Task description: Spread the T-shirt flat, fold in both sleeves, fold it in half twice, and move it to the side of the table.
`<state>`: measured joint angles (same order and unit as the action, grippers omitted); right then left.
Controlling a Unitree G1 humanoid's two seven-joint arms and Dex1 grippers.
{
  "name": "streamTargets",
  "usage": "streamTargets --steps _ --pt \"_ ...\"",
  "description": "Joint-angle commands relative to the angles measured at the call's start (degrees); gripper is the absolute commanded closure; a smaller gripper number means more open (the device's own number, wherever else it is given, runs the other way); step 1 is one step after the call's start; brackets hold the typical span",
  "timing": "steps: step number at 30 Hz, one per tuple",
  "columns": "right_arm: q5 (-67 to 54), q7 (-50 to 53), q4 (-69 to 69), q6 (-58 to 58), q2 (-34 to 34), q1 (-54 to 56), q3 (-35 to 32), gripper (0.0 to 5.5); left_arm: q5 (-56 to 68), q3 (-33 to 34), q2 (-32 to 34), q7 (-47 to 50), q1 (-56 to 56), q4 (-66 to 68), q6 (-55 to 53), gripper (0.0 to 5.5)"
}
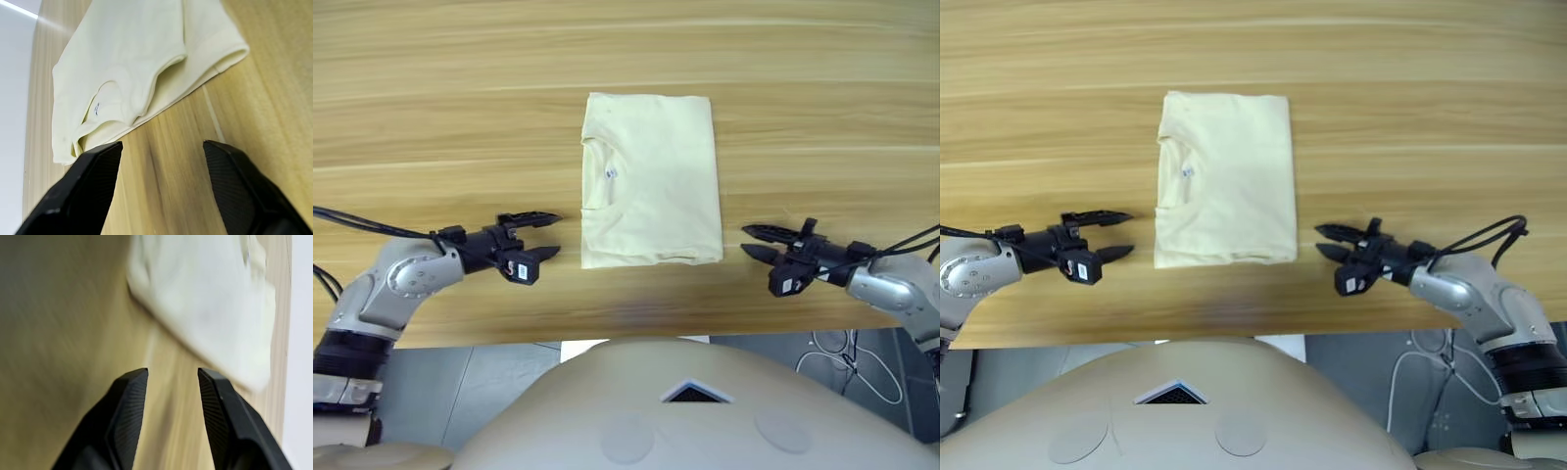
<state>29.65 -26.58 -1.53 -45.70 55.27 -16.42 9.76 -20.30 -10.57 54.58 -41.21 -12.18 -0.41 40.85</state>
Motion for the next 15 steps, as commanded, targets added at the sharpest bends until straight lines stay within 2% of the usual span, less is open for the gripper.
streamTargets --steps 1,2,9,15 --pt "-0.79 -1.64 -0.10 0.53 0.20 1.43 0.79 3.60 -1.97 -4.42 0.96 -3.59 0.65 1.93 0.12 2.40" --pt "-0.93 -1.88 -0.24 0.90 0.29 1.70 0.61 3.60 -1.80 -5.32 0.60 -3.83 1.21 1.94 0.24 2.40" --pt "-1.82 -3.30 -1.09 0.95 0.34 2.08 1.34 2.45 -0.28 -8.11 0.67 -3.70 2.27 2.19 0.82 2.36" --pt "-1.18 -4.37 0.54 0.56 -1.53 4.69 4.70 2.45 -0.67 -11.67 -0.84 -4.12 5.68 4.57 2.17 2.36"
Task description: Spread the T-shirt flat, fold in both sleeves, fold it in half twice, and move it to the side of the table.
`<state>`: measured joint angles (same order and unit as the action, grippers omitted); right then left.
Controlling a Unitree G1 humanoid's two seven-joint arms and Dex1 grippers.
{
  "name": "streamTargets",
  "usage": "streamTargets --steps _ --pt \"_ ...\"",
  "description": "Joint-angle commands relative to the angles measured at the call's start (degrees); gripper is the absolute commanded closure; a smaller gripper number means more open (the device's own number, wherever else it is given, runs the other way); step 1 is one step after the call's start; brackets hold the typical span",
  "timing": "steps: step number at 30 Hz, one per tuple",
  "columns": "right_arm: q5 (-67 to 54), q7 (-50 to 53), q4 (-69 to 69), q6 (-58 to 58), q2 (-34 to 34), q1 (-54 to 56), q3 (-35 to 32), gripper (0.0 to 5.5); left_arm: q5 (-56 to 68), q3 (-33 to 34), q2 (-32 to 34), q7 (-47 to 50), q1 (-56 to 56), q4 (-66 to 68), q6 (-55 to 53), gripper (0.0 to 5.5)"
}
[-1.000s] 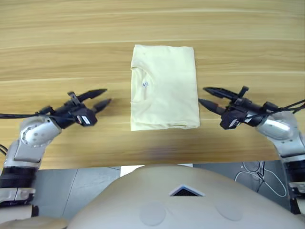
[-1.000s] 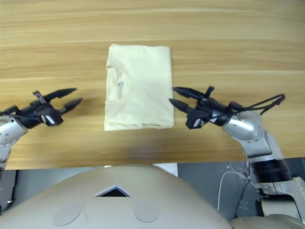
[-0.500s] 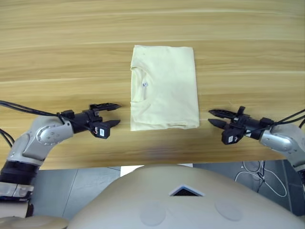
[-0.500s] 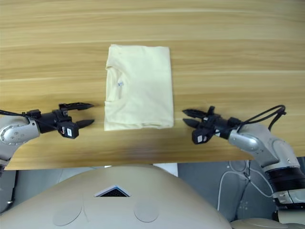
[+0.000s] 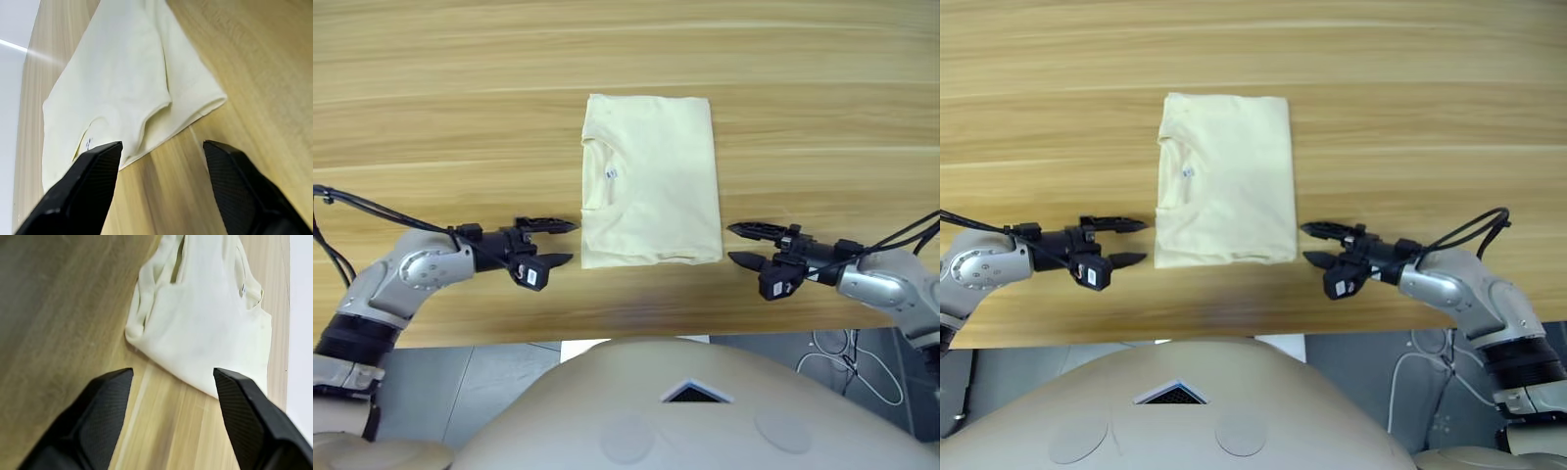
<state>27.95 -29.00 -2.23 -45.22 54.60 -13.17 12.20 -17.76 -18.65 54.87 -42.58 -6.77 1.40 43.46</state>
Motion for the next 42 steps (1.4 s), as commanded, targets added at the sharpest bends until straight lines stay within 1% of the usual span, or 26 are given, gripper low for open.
streamTargets --steps 1,6,10,19,23,25,33,39,42 --pt "0.64 -2.00 1.61 -0.04 -1.07 1.86 2.78 2.45 -3.37 -4.28 -1.55 -2.85 0.97 3.21 -0.14 2.36" --pt "1.47 -1.75 3.88 -1.22 -2.39 4.15 5.13 2.45 -3.96 -7.52 -3.91 -2.98 4.23 5.46 1.75 2.36" --pt "1.25 -1.77 4.40 -1.70 -2.79 5.26 6.13 2.45 -3.34 -9.16 -4.31 -3.27 5.43 6.08 2.71 2.36" --pt "0.87 -1.33 5.30 -2.56 -2.62 6.39 6.87 2.45 -2.18 -9.56 -2.79 -3.12 3.99 4.16 2.83 2.36" --pt "-0.12 -1.89 4.83 -2.83 -2.59 6.67 7.50 2.45 -2.30 -9.79 -3.22 -2.79 4.85 6.14 2.91 2.36" --pt "-0.71 -2.17 4.67 -3.15 -2.48 6.71 7.88 2.43 -2.07 -9.79 -3.50 -2.38 5.26 7.36 3.25 2.71" --pt "-1.71 -2.30 5.77 -4.55 -2.86 7.84 9.14 3.68 -3.08 -9.29 -5.47 -0.26 7.10 10.82 4.69 3.86" --pt "-1.59 -2.08 6.95 -5.22 -3.45 8.37 9.42 4.84 -3.29 -9.86 -6.70 0.32 7.55 11.59 5.64 4.99" --pt "-1.40 -1.74 7.81 -5.65 -3.89 8.53 9.12 5.31 -3.05 -9.84 -6.60 0.28 7.05 11.30 5.82 5.35"
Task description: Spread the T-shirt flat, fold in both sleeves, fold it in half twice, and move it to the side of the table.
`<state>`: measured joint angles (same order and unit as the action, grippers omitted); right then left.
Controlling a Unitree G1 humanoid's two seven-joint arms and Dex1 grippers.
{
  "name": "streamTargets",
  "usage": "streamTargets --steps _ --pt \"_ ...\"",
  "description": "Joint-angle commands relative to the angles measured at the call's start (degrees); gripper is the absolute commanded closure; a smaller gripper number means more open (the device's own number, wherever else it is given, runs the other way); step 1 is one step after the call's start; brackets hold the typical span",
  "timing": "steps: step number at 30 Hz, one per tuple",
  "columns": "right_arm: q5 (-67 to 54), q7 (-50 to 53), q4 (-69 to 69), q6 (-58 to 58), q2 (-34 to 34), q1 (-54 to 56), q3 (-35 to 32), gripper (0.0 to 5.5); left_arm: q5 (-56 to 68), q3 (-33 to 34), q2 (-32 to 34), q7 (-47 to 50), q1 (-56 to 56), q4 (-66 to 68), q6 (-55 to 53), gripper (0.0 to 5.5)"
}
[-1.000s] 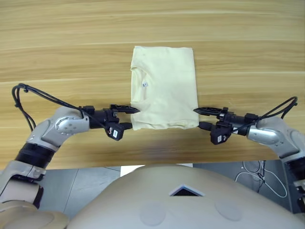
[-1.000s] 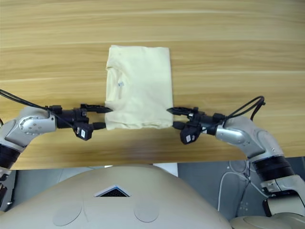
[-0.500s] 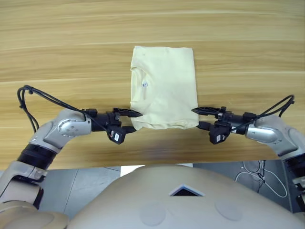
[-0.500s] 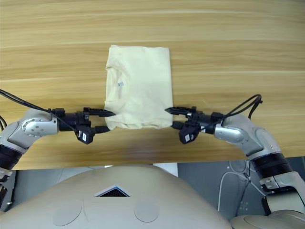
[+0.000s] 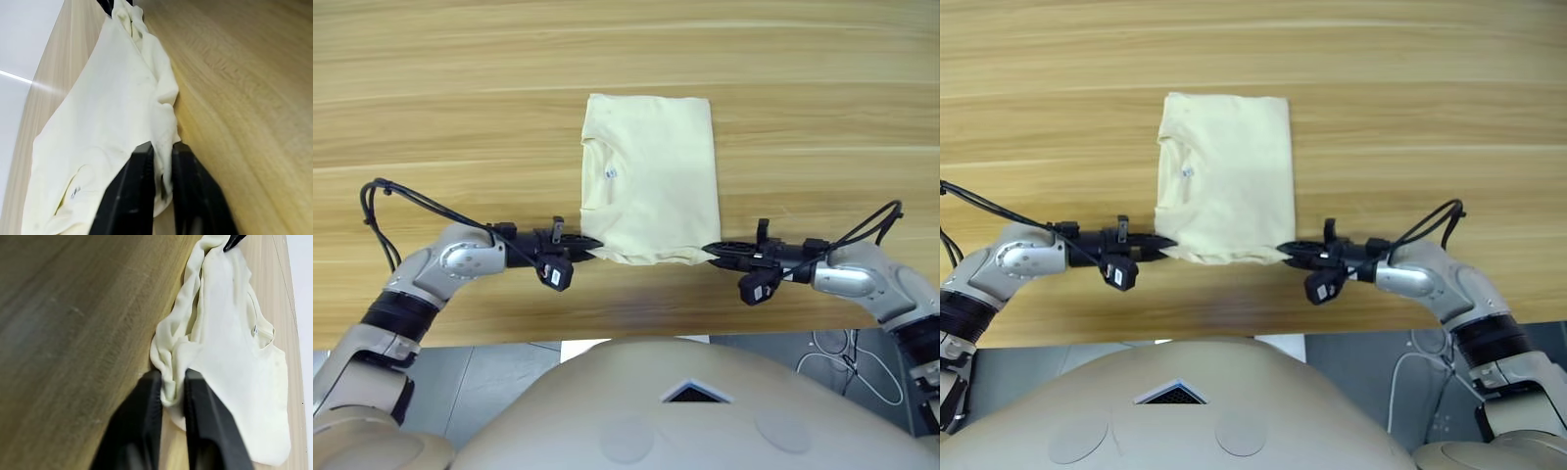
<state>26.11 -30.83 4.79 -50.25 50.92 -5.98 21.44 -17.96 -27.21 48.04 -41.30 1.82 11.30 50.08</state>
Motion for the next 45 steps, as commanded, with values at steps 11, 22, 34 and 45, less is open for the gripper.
streamTargets --steps 11,22,34,45 --pt "-2.34 3.00 0.27 -0.27 -2.67 0.67 -2.49 5.36 -0.06 0.54 -1.53 1.99 -2.51 2.84 1.15 5.40" --pt "-17.55 -0.27 -12.67 4.78 3.22 -14.77 -8.68 5.36 16.68 3.92 1.74 1.07 -19.89 -12.55 -5.03 5.40" --pt "-9.94 5.14 -4.76 10.13 -9.50 -0.85 -9.39 5.36 9.87 11.57 -10.94 10.93 -7.06 -6.70 -10.14 5.40" --pt "0.44 17.25 8.83 15.38 -21.59 15.82 -8.21 5.36 -1.96 14.55 -16.62 23.72 6.40 8.00 -13.62 5.40"
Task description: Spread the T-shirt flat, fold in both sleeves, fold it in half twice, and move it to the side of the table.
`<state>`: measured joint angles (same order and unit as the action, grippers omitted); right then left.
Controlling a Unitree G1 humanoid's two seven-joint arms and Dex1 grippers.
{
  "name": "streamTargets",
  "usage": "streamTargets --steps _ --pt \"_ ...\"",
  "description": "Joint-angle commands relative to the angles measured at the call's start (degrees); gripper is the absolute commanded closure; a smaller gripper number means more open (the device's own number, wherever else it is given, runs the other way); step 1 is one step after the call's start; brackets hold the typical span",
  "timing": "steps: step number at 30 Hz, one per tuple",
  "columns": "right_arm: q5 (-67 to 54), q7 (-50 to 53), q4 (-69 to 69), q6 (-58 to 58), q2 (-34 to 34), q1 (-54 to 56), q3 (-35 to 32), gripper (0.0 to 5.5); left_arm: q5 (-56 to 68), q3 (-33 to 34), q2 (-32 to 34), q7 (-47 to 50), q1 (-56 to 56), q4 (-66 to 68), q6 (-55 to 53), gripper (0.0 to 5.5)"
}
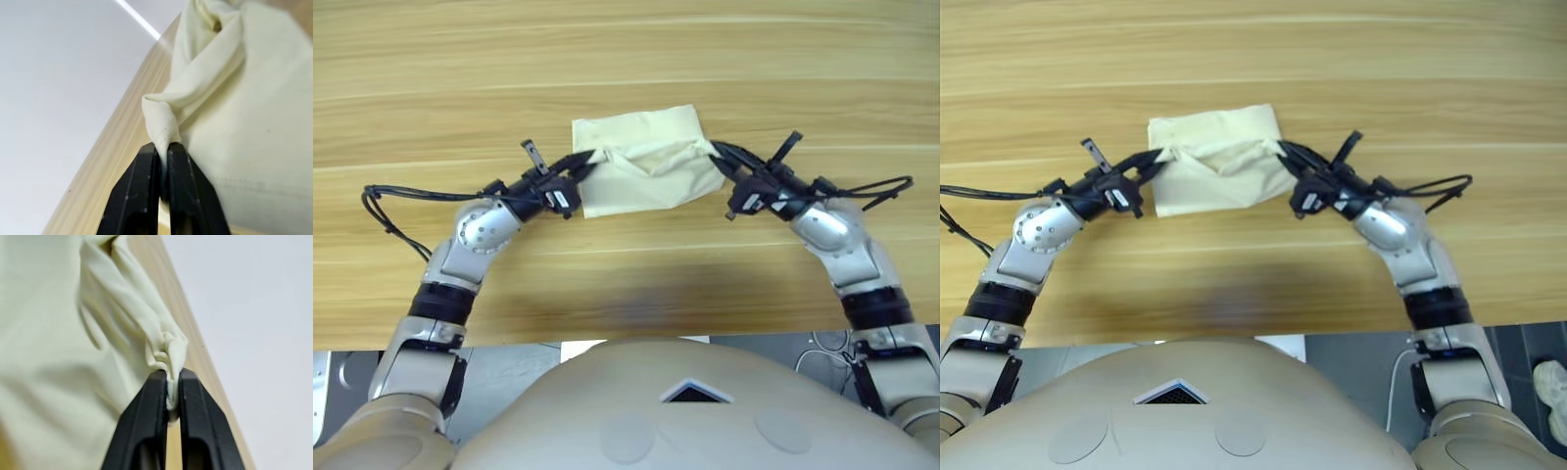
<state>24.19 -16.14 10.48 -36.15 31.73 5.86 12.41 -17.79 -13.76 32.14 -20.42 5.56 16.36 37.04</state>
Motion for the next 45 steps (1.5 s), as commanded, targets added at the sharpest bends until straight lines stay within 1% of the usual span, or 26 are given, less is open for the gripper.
streamTargets --steps 1,6,10,18,24,25,28,31,32,35,39,43,45 --pt "3.08 3.25 4.02 1.56 -3.03 4.88 1.09 5.36 -2.35 1.04 -0.95 3.23 2.95 3.45 -0.29 5.40" --pt "5.74 7.22 8.60 3.87 -5.29 8.97 1.40 5.36 -3.49 0.83 -1.78 4.93 4.41 5.39 0.33 5.40" --pt "7.17 9.20 10.58 6.12 -6.16 10.52 1.64 5.36 -6.20 -0.94 -2.94 6.19 7.67 10.60 1.54 5.40" --pt "7.67 9.29 10.43 8.91 -5.69 10.53 1.73 5.36 -9.07 -3.62 -4.38 7.15 12.70 16.35 3.99 5.40" --pt "9.12 10.03 15.76 9.17 -6.73 13.72 3.87 5.36 -9.68 -3.57 -4.58 9.14 14.68 20.27 3.68 5.40" --pt "9.58 10.22 17.17 8.98 -6.95 14.54 4.45 4.98 -9.34 -3.70 -4.81 8.80 14.91 21.28 3.31 5.04" --pt "10.33 10.97 19.65 8.69 -7.83 16.42 5.98 4.50 -8.77 -4.44 -5.61 7.99 15.27 24.60 3.11 4.62" --pt "10.69 12.28 22.16 8.36 -8.64 18.16 6.96 3.91 -8.18 -4.09 -5.87 8.24 14.63 25.29 3.20 4.08" --pt "10.79 12.72 22.95 8.26 -8.79 18.60 7.11 3.79 -8.01 -3.99 -6.07 8.34 14.46 25.50 3.17 3.98" --pt "10.97 13.93 24.31 8.03 -9.33 19.43 7.50 3.33 -8.30 -3.98 -6.57 9.33 14.69 26.82 3.34 3.56" --pt "11.21 14.88 24.93 7.67 -10.82 20.51 8.80 2.64 -9.63 -3.82 -7.44 13.11 17.71 30.57 4.61 2.95" --pt "11.93 15.50 24.24 7.21 -11.61 19.43 10.48 1.96 -10.65 -3.49 -7.63 17.86 20.68 34.72 4.22 2.90" --pt "12.16 15.04 24.28 6.58 -11.35 18.02 11.69 1.92 -10.60 -3.04 -7.80 20.25 22.16 37.63 3.22 2.90"
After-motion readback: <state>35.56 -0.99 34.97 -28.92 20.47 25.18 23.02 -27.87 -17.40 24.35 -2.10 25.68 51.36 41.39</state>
